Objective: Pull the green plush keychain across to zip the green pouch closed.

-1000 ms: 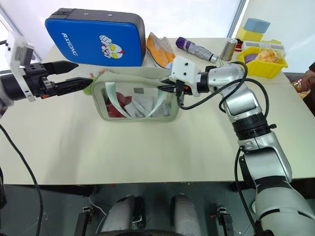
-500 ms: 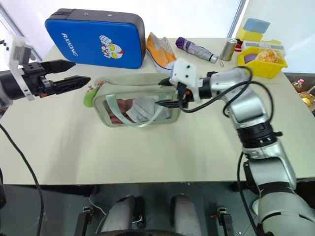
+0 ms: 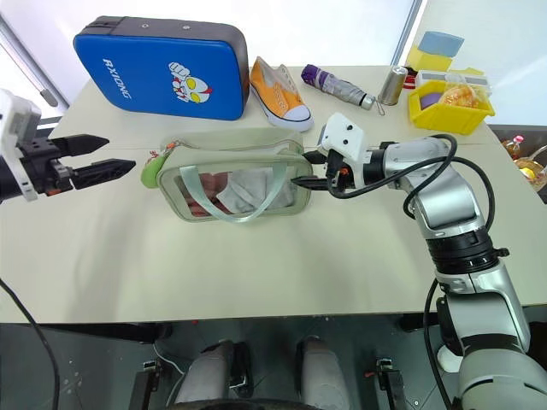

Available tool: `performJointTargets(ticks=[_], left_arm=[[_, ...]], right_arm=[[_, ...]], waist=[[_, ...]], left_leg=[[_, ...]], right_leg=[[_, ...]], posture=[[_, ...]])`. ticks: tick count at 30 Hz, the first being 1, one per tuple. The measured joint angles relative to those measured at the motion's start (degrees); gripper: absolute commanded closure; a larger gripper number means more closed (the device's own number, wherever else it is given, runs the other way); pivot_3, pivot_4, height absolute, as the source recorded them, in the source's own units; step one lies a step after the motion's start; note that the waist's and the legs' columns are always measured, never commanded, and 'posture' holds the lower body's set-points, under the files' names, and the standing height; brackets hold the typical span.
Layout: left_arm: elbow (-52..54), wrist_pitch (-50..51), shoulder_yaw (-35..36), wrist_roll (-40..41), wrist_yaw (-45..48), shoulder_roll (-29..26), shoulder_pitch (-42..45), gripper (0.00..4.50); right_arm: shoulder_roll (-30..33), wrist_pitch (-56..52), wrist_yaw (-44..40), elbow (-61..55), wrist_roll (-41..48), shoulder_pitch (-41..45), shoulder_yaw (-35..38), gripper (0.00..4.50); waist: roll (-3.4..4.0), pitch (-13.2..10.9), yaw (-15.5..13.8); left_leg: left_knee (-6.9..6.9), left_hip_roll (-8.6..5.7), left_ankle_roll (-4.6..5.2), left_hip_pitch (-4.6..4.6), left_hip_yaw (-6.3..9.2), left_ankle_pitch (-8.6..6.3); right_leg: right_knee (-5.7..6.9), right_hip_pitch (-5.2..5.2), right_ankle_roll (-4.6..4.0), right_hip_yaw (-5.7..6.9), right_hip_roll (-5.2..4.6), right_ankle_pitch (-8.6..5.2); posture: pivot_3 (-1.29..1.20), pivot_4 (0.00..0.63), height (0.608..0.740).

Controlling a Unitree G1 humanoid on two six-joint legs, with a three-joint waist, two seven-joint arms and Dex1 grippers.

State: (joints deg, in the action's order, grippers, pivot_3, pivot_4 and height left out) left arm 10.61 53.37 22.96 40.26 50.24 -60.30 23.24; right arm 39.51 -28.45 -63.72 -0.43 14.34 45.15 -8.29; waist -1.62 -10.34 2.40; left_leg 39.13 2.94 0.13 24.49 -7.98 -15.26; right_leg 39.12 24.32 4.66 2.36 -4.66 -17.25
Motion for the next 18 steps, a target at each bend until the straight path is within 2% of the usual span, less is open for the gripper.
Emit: performJointTargets(ticks=[1,2,13,16,18], left_arm=[[0.5,0.1,0.0,0.0,-0.2,0.2,-1.0,0.00],[0.7,0.3,0.1,0.2,-0.5,0.7,-1.3,0.00],[3.2,-0.3,-1.4,1.0,-2.9,4.6,-2.7,0.00],[1.2,-1.5,-2.0,0.2,-3.0,5.7,-2.7,0.81],[-0.1,-1.8,-2.1,0.1,-3.3,6.7,-2.6,1.83]], right_arm=[[-0.1,-0.1,-0.1,0.0,0.2,0.0,0.0,4.27],[-0.1,-0.1,-0.1,0.0,0.3,0.0,0.0,4.48],[-0.1,-1.2,-0.2,-0.7,0.5,0.0,0.0,4.48],[-0.1,-1.3,-0.2,-0.9,0.5,0.0,-0.1,4.50],[-0.1,-1.5,-0.1,-1.2,0.5,0.0,-0.1,4.50]], waist=[[0.00,0.0,0.0],[0.00,0.0,0.0],[0.00,0.0,-0.1],[0.00,0.0,-0.1],[0.00,0.0,-0.1]], left_leg=[[0.00,0.00,0.00,0.00,0.00,0.00],[0.00,0.01,0.00,0.00,0.01,0.00],[0.00,0.00,0.00,-0.01,0.02,0.00],[0.00,0.00,0.00,-0.01,0.01,0.00],[0.00,0.01,0.00,0.00,0.02,0.00]], right_leg=[[0.00,0.00,0.00,0.00,0.00,0.00],[0.01,0.00,0.00,0.00,0.01,0.00],[0.01,-0.01,0.00,0.00,0.01,0.00],[0.01,-0.01,0.00,0.00,0.01,0.00],[0.01,-0.01,0.00,0.00,0.01,0.00]], posture=[[0.00,0.150,0.740],[0.00,0.150,0.740],[0.00,0.150,0.740],[0.00,0.150,0.740],[0.00,0.150,0.740]])
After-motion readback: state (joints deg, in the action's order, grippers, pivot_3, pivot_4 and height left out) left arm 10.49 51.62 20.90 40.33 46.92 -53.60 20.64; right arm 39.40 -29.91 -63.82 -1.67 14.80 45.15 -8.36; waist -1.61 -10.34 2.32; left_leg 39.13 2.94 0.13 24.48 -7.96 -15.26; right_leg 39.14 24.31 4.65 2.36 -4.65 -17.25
